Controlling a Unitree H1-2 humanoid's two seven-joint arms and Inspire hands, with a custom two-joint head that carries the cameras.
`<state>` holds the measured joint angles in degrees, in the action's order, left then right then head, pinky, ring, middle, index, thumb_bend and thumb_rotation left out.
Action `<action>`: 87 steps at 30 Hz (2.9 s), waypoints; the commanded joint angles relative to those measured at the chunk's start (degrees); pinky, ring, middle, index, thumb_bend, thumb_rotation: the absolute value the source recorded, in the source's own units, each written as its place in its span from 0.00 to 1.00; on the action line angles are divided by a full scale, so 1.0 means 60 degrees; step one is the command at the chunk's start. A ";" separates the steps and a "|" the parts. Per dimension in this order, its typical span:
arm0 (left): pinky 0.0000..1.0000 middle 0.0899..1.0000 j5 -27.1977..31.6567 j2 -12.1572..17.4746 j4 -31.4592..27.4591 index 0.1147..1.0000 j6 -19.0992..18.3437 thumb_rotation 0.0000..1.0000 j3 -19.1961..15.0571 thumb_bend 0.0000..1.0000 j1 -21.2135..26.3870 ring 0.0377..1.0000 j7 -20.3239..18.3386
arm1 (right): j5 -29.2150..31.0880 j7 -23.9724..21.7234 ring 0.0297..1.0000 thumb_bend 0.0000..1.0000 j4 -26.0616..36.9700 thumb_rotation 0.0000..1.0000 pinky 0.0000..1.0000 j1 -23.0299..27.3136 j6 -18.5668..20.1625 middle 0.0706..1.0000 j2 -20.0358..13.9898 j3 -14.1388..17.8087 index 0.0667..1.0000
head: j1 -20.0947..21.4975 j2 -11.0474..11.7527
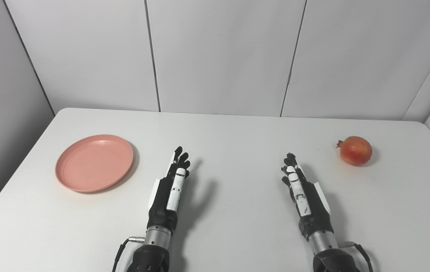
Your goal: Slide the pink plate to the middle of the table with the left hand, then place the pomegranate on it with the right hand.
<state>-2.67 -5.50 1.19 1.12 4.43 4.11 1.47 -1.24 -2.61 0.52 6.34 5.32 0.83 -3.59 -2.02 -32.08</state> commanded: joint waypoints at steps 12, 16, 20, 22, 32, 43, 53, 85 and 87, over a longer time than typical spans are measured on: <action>0.94 0.96 -0.0198 -0.0224 -0.0042 0.96 0.0377 1.00 0.0111 0.37 0.0289 0.94 0.0147 | 0.0223 -0.0148 0.98 0.17 0.0224 1.00 0.98 0.0315 -0.0689 0.99 -0.0121 0.0089 0.99 | -0.0861 0.0187; 0.93 0.95 -0.0347 -0.0496 0.0214 0.95 0.0336 1.00 0.0190 0.37 0.0342 0.94 0.0304 | 0.0493 -0.0307 0.99 0.18 0.0257 1.00 1.00 0.0253 -0.0743 0.99 -0.0309 0.0221 1.00 | -0.1721 0.0388; 0.93 0.95 -0.0672 -0.0761 0.0396 0.94 0.0202 1.00 0.0339 0.38 0.0385 0.93 0.0558 | 0.0779 -0.0523 1.00 0.16 0.0211 1.00 1.00 0.0251 -0.0889 1.00 -0.0488 0.0358 1.00 | -0.2481 0.0636; 0.93 0.95 -0.0843 -0.0853 0.0465 0.94 0.0143 1.00 0.0383 0.40 0.0397 0.93 0.0671 | 0.0837 -0.0613 1.00 0.16 0.0144 1.00 1.00 0.0280 -0.0960 1.00 -0.0586 0.0378 1.00 | -0.2618 0.0694; 0.94 0.94 -0.0925 -0.0932 0.0667 0.93 0.0304 1.00 0.0438 0.40 0.0420 0.93 0.0846 | 0.0792 -0.0702 1.00 0.15 0.0171 1.00 1.00 0.0247 -0.1053 1.00 -0.0706 0.0299 1.00 | -0.2710 0.0837; 0.93 0.93 -0.0989 -0.0823 0.0702 0.92 0.0380 1.00 0.0465 0.40 0.0466 0.93 0.0843 | 0.0854 -0.0709 1.00 0.14 0.0194 1.00 1.00 0.0244 -0.1036 1.00 -0.0609 0.0280 1.00 | -0.2660 0.0871; 0.92 0.95 -0.0981 -0.0532 0.0313 0.93 0.0349 1.00 0.0448 0.41 0.0645 0.93 0.0585 | 0.0756 -0.0628 1.00 0.12 0.0014 1.00 1.00 0.0266 -0.1098 1.00 -0.0462 0.0274 1.00 | -0.2599 0.0970; 0.87 0.91 -0.0344 0.0957 -0.2363 0.89 -0.0667 1.00 -0.0864 0.44 0.2319 0.89 0.0059 | 0.0629 -0.0655 1.00 0.11 -0.0250 1.00 1.00 0.0322 -0.1439 1.00 -0.0439 0.0267 1.00 | -0.2710 0.1000; 0.88 0.91 -0.0188 0.1168 -0.2355 0.90 -0.0586 1.00 -0.1045 0.44 0.2427 0.90 0.0026 | 0.0655 -0.0660 1.00 0.11 -0.0235 1.00 1.00 0.0323 -0.1409 1.00 -0.0433 0.0276 1.00 | -0.2726 0.1002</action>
<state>-4.62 0.26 -11.43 -3.44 -1.29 15.46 1.83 2.38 -6.60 -1.79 6.34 -0.05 -1.96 -1.94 -18.19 -26.02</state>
